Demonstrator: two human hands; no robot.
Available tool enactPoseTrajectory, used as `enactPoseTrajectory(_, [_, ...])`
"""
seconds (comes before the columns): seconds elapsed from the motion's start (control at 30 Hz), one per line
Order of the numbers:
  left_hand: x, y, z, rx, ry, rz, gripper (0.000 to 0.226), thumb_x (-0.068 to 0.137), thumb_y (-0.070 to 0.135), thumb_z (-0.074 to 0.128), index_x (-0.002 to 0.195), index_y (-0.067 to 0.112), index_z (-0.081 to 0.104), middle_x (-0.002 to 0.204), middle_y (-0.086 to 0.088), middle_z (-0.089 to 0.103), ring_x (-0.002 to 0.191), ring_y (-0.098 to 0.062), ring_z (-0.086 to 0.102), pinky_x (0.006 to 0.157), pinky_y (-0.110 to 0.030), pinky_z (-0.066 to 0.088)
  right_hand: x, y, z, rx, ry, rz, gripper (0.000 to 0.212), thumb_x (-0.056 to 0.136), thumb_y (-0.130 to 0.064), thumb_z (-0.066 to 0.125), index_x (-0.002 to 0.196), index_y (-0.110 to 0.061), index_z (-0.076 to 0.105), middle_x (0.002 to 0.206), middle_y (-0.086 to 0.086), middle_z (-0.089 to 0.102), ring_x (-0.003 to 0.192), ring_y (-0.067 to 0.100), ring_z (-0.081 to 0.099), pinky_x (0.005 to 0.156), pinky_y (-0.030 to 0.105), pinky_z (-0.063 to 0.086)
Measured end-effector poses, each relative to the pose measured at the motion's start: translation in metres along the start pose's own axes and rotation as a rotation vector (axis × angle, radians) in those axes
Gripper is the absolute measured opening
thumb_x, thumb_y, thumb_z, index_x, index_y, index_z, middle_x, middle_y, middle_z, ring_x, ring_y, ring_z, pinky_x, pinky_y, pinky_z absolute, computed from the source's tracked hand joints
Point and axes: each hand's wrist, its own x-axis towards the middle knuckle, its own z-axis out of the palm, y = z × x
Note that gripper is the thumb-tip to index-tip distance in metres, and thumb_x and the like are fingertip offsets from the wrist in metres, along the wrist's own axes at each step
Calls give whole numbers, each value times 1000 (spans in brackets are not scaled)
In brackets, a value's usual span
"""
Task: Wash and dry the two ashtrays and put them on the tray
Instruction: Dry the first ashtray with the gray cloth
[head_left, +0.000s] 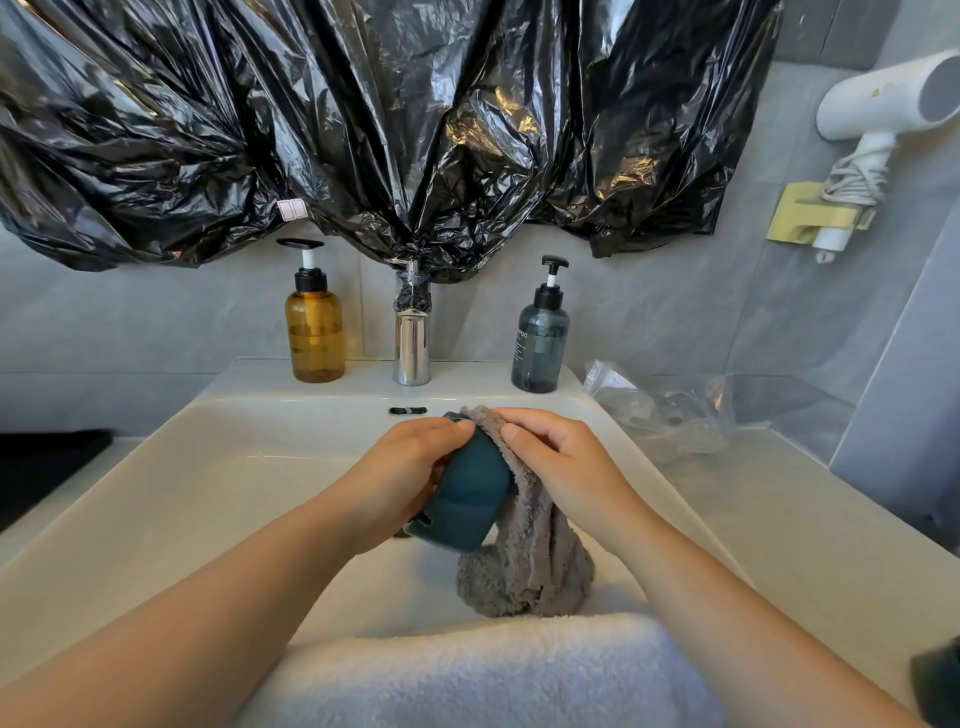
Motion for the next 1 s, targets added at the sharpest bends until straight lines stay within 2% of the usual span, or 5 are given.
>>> enactPoseTrajectory(0.17, [2, -1, 0, 199, 94, 68, 18, 99, 23, 49, 97, 19, 67, 102, -12, 69, 104, -33, 62, 99, -51, 48, -3, 1, -4, -172, 108, -119, 32, 96, -25, 56, 128, -26, 63, 127, -12, 64, 119, 2, 55, 105, 30, 46])
enactPoseTrajectory(0.3, [-4, -2, -1, 261, 20, 149, 19, 99, 14, 47, 100, 17, 66, 93, -4, 72, 88, -19, 65, 81, -33, 53, -3, -6, -1, -338, 120, -218, 34, 98, -30, 52, 132, -29, 59, 132, -13, 60, 125, 4, 48, 107, 25, 38])
enactPoseTrajectory(0.5, [-4, -4, -1, 292, 39, 139, 20, 100, 14, 46, 99, 19, 65, 91, -4, 70, 81, -17, 60, 74, -28, 45, 0, 3, -5, -207, 113, -13, 33, 102, -35, 41, 112, -22, 70, 107, -5, 71, 100, 9, 63, 96, 38, 50])
enactPoseTrajectory(0.77, [-2, -1, -2, 314, 11, 160, 22, 100, 14, 45, 103, 19, 66, 98, 2, 71, 93, -14, 65, 81, -26, 49, -4, -10, 2, -440, 46, -247, 39, 99, -29, 49, 138, -29, 51, 136, -17, 54, 123, 0, 44, 97, 7, 28])
enactPoseTrajectory(1.0, [-4, -4, -5, 335, 0, 197, 20, 100, 12, 46, 103, 16, 65, 99, -4, 71, 95, -21, 64, 86, -32, 49, 4, 7, -8, -80, 71, 128, 33, 101, -43, 40, 120, -30, 63, 116, -9, 65, 112, 11, 57, 104, 37, 44])
